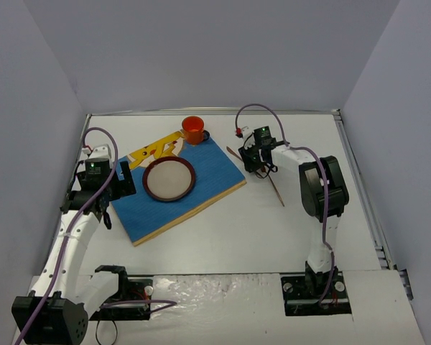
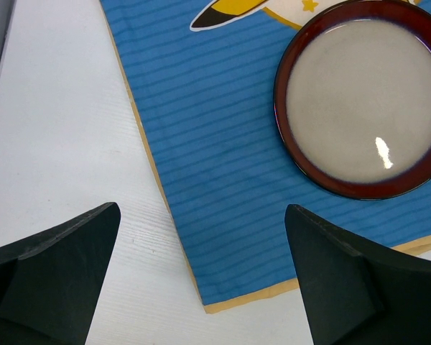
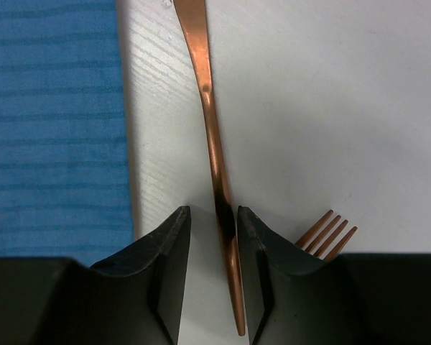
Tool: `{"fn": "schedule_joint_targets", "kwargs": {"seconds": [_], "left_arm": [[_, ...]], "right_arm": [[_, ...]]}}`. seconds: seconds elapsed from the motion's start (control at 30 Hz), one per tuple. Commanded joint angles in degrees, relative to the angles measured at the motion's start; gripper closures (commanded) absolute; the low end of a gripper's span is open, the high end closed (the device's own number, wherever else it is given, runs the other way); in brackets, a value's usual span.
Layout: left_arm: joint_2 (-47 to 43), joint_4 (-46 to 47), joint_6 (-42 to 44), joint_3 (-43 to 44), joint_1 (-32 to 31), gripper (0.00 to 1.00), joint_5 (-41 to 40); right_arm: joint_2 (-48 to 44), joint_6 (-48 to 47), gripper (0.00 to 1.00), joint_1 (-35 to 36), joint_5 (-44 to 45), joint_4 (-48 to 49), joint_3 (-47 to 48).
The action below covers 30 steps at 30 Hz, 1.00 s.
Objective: Set the dinner table for one person
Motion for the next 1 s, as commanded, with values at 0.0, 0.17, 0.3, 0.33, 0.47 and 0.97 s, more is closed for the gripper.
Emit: {"fn": "schedule_joint_targets", "kwargs": {"seconds": [0.0, 0.17, 0.3, 0.33, 0.47, 0.97], "left_arm": [[-1.2, 1.6, 0.4, 1.4, 0.0, 0.03, 0.6], [-1.3, 1.6, 0.4, 1.5, 0.1, 0.03, 1.1], [-1.4, 1.6, 0.4, 1.5, 0.0, 0.03, 1.1], [-1.4, 1.6, 0.4, 1.5, 0.1, 0.03, 1.0], [-1.2, 1.5, 0.4, 1.6, 0.2, 0.03, 0.9], [-0.3, 1.4, 0.4, 1.8, 0.6, 0.03, 1.6]], "right_arm": [[1.0, -1.5, 0.80, -0.1, 1.8, -1.3, 1.7], [0.5, -2.0, 1.00, -0.1, 3.0, -1.4, 1.4], [-2.8, -1.2, 1.00, 0.0, 4.0, -1.1, 1.2], [-3.5, -0.5, 1.00, 0.3, 4.0, -0.3, 0.9], [-8.8, 3.6, 1.00, 2.5, 4.8, 3.3, -1.1], [-5.0, 17.3, 1.00, 14.3, 6.6, 4.2, 3.7]]}}
